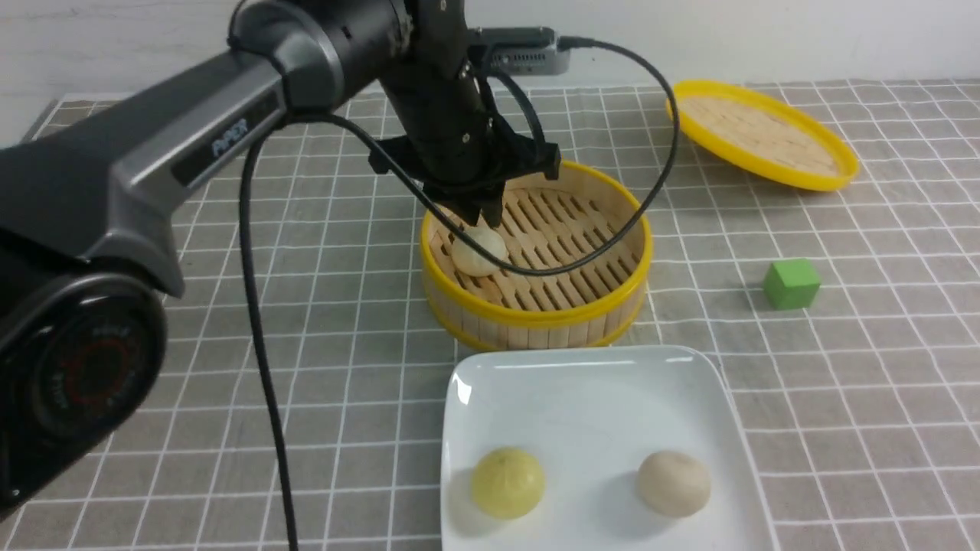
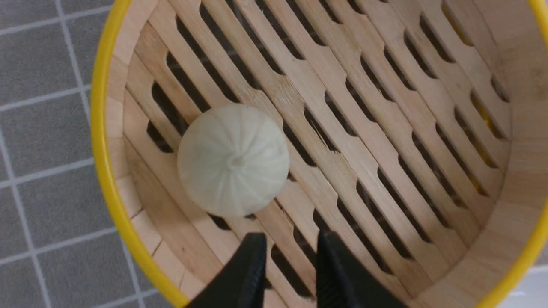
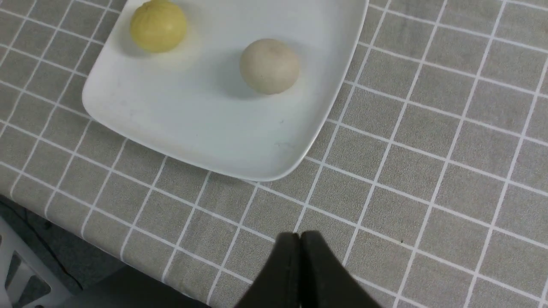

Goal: Put the steamed buns into the plate on the grey tablecloth.

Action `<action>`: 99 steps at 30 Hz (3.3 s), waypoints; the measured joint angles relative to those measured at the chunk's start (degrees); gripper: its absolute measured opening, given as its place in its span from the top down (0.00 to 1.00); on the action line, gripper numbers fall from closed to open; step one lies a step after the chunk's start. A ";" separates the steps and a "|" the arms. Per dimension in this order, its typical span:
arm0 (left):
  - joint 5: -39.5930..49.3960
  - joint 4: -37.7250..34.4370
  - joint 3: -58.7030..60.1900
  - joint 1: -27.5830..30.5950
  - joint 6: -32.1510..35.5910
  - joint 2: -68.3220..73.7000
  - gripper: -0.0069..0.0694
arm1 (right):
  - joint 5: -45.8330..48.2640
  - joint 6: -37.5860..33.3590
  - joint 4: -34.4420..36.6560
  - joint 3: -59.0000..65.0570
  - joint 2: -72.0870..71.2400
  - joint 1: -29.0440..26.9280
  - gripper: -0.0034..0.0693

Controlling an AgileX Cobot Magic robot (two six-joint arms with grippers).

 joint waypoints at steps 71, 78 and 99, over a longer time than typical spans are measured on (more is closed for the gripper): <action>-1.64 1.16 26.89 -14.15 -6.42 -19.48 0.28 | -23.13 7.22 -9.63 22.11 -32.57 0.00 0.89; -0.74 3.43 26.89 -14.15 -6.42 -24.87 0.58 | -33.01 5.23 -9.04 25.99 -32.57 0.00 0.95; -1.55 6.95 26.89 -14.15 -6.42 -25.89 0.91 | -34.86 0.26 -8.57 26.36 -32.57 0.00 0.95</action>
